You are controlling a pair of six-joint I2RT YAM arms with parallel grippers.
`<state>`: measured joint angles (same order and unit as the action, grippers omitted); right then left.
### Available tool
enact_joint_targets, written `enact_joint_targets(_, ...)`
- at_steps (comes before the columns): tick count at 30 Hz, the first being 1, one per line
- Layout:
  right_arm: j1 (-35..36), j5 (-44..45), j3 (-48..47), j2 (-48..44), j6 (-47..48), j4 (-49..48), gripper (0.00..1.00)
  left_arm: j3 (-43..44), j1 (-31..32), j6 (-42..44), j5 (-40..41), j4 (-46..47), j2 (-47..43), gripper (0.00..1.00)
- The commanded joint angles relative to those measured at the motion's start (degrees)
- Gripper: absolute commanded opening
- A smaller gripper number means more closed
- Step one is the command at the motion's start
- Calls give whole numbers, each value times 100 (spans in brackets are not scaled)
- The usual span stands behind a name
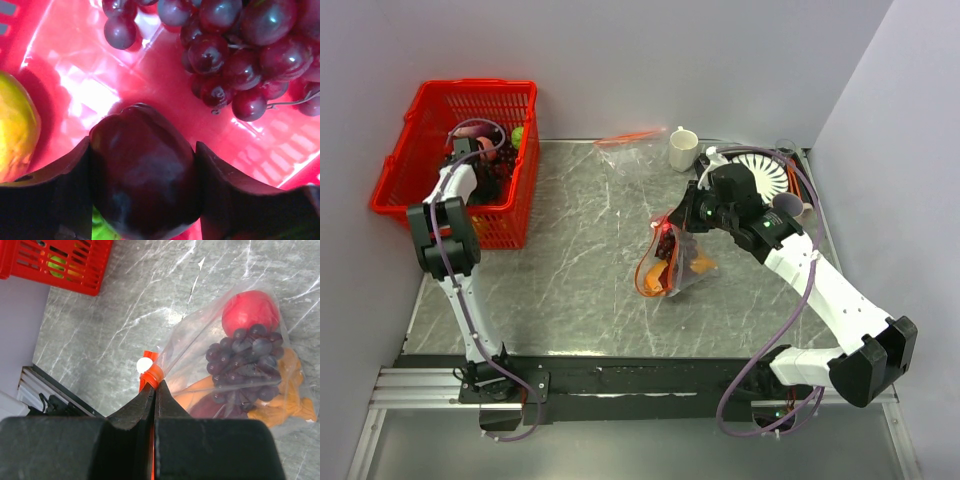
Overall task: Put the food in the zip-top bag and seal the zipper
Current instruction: Pick up the fake fruit from the bin, then place the fake fruit in the zipper food storage bag.
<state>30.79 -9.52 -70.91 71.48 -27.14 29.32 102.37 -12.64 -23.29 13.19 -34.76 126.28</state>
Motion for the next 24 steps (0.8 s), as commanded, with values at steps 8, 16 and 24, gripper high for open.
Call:
enact_joint_targets(8, -46, -50, -133, -91, 33, -190, 0, -339, -45, -79, -9, 92, -1807, 38)
enact_joint_targets(16, -81, -322, -353, 76, 86, 3, 0, -1113, -28, -211, -1238, 479, -3442, 41)
enact_joint_targets(24, -196, -814, -370, -20, -248, -251, 0, -1640, 331, -826, -2477, 848, -5006, 43)
